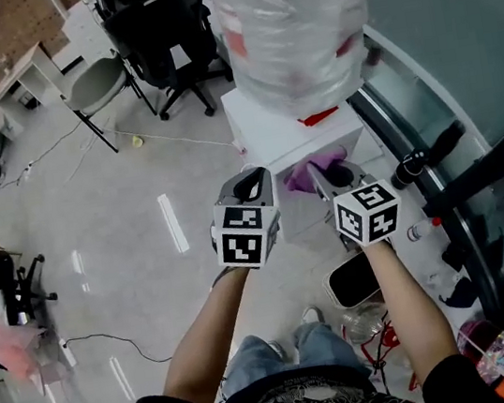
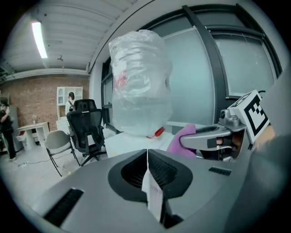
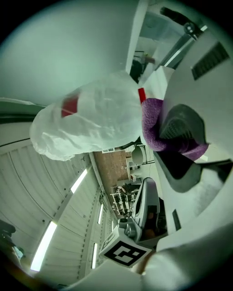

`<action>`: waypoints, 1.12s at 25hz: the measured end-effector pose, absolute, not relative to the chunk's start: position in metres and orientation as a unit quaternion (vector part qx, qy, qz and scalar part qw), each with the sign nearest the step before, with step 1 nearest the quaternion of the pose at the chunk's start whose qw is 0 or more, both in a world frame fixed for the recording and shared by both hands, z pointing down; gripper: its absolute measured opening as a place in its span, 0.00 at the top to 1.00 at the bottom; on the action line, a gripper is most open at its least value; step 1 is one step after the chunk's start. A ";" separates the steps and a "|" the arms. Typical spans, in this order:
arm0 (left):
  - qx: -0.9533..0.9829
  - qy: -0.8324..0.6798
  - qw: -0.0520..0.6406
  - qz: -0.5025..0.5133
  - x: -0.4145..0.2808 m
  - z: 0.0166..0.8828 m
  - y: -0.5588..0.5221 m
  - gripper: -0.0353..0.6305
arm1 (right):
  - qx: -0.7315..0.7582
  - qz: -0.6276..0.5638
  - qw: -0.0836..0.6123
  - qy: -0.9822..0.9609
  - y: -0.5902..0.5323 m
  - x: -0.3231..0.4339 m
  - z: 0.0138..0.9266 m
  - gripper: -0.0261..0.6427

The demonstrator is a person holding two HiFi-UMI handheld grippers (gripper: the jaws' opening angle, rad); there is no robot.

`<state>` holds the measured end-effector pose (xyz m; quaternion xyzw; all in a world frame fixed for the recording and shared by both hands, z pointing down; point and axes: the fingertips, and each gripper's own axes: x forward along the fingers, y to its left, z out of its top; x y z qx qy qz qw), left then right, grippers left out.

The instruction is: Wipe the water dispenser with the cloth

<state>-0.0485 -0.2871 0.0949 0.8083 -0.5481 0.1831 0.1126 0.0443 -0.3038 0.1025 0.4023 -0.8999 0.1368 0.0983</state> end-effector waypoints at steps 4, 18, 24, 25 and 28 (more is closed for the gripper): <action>0.798 -0.567 0.104 0.174 -0.054 0.048 -0.275 0.91 | 0.399 0.103 0.090 -0.907 -0.294 0.047 0.039 0.90; 0.790 -0.588 0.059 0.161 -0.108 0.001 -0.254 0.91 | 0.431 0.018 0.100 -0.897 -0.277 0.032 -0.022 0.90; 0.795 -0.584 0.052 0.152 -0.116 -0.006 -0.252 0.91 | 0.443 0.015 0.099 -0.891 -0.272 0.031 -0.024 0.90; 0.796 -0.584 0.053 0.149 -0.117 -0.007 -0.252 0.91 | 0.446 0.016 0.098 -0.889 -0.272 0.032 -0.024 0.90; 0.796 -0.585 0.054 0.144 -0.122 -0.011 -0.253 0.91 | 0.454 0.017 0.096 -0.886 -0.271 0.035 -0.025 0.90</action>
